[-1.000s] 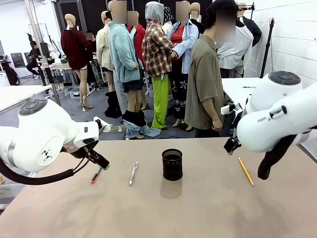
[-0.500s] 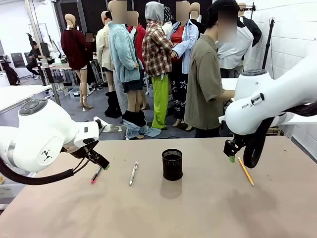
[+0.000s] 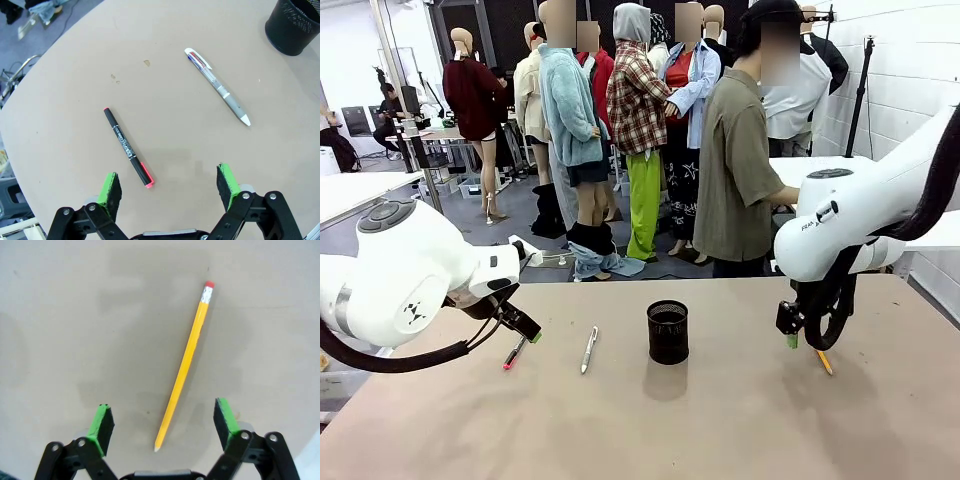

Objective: Place the pens into the pen holder.
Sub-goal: Pick up a writing instrument from the table and place it into the Pen holder.

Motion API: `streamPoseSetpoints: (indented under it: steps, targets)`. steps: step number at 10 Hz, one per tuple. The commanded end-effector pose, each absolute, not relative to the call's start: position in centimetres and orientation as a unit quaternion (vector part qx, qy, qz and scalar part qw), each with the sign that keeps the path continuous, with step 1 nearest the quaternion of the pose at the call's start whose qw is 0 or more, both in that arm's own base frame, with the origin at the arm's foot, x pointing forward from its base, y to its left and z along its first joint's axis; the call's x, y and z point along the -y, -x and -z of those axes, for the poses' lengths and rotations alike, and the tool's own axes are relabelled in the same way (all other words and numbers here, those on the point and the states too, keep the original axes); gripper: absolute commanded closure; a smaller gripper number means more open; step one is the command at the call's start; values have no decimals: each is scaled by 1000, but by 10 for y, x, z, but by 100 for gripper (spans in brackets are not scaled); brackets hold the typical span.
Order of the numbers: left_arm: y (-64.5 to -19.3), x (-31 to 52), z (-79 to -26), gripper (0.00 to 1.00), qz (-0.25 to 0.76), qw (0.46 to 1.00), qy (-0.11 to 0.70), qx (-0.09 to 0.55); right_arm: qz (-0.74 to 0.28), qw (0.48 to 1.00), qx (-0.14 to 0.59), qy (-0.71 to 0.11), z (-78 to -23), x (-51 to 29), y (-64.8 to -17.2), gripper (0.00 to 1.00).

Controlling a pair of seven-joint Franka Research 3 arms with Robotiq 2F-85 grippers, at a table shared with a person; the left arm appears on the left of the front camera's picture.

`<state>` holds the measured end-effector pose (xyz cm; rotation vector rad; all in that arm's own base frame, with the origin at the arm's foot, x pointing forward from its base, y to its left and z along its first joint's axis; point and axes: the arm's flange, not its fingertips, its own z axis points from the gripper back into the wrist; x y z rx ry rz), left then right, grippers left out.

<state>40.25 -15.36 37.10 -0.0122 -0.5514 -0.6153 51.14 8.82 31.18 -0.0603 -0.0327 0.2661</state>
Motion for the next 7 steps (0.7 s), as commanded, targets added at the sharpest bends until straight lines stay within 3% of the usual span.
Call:
streamPoseSetpoints:
  steps: [1,2,7]
  targets:
    - [-403,151,-371,0,296,917,7,268,-110,994,7,10,-306,-85,-518,0]
    - [-403,151,-371,0,296,917,7,268,-106,994,5,1,-303,-81,-519,0]
    - [-403,151,-371,0,296,917,7,268,-113,994,0,11,-306,-80,-520,96]
